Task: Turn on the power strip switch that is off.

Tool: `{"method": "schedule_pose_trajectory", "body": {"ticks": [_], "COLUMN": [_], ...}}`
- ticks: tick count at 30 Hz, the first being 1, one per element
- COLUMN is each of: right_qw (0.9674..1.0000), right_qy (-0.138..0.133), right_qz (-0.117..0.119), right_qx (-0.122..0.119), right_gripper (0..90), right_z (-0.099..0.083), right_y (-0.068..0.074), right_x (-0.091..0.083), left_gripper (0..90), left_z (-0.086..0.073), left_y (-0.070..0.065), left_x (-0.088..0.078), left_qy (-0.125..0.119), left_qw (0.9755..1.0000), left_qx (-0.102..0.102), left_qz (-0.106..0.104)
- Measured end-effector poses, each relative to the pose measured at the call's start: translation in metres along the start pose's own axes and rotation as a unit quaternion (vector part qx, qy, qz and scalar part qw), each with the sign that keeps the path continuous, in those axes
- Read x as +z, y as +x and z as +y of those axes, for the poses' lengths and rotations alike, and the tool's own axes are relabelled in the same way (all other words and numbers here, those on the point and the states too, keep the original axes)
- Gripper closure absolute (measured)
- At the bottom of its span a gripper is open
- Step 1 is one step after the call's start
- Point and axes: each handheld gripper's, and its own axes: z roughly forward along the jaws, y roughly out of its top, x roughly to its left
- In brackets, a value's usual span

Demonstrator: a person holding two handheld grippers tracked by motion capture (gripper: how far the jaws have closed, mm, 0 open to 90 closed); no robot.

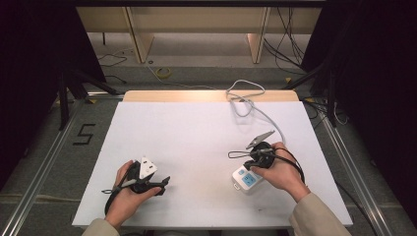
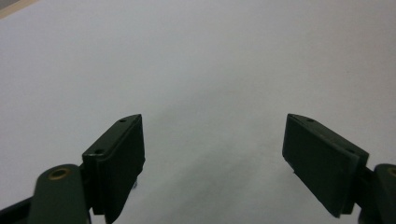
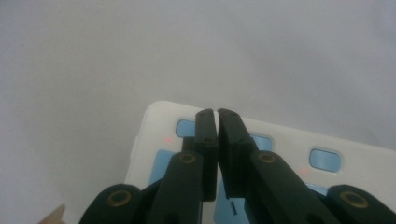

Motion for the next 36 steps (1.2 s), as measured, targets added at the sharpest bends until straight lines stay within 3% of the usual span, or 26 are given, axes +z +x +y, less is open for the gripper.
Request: {"method": "schedule_pose_trajectory", "body": {"ticks": [19, 26, 31, 36], "right_qw": [0.9974, 0.9936, 0.9917, 0.9858], "right_qy": [-0.061, -0.089, -0.101, -0.136], "right_qz": [-0.023, -0.036, -0.046, -0.058], "right_qx": [0.031, 0.060, 0.064, 0.080], "right_gripper": [74.7, 67.4, 62.7, 55.7], "right_z": [-0.028, -0.047, -0.057, -0.072], "right_y": [-0.005, -0.014, -0.015, -0.019], "right_x": [-0.019, -0.027, -0.028, -0.032], "left_gripper": [21.0, 20.9, 20.9, 20.9], "left_z": [-0.002, -0.002, -0.002, -0.003], "left_y": [0.000, 0.000, 0.000, 0.000], "left_x": [0.001, 0.001, 0.001, 0.001], "left_qy": [0.004, 0.004, 0.006, 0.005], "left_qw": [1.0000, 1.0000, 1.0000, 1.0000], "left_qx": [0.001, -0.003, -0.005, -0.006], "left_qz": [-0.001, -0.003, -0.004, -0.003]}}
